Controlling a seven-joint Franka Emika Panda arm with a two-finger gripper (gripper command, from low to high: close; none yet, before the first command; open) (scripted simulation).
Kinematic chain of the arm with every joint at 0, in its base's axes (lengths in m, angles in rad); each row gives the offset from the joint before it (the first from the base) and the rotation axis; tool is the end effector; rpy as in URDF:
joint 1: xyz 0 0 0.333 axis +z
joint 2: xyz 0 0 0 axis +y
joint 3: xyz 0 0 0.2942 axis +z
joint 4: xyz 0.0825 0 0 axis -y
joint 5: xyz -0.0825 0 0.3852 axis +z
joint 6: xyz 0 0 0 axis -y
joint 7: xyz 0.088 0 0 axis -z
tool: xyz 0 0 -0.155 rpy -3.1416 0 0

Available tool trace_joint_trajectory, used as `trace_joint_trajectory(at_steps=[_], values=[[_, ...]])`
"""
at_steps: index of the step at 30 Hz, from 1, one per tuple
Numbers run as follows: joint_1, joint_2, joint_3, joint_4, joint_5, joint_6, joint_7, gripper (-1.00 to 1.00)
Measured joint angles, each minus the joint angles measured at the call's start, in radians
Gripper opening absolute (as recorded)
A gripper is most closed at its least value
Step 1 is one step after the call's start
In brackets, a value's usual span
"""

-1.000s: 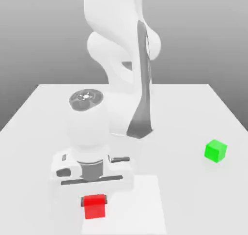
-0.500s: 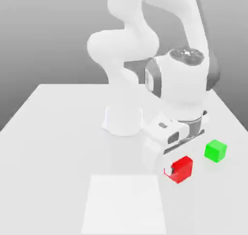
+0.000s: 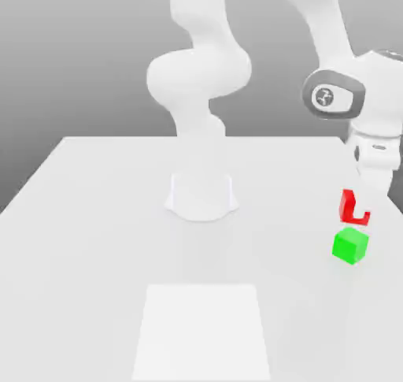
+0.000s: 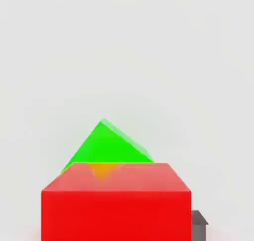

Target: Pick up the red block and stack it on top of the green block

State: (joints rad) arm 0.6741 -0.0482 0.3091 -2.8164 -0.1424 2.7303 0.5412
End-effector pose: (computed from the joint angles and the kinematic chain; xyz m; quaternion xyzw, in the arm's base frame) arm 0.2037 0.3053 0.1431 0.9585 0.2824 0.0089 0.0391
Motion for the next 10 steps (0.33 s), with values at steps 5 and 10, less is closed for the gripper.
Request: trace_joint_trajectory(at_steps=[5,10], values=[[-0.015,0.069,-0.009,0.006,-0.098,0.049,0.071,-1.0],[-0.016,0.121,-0.007,0.007,-0.112,0.107,0.081,-1.0]])
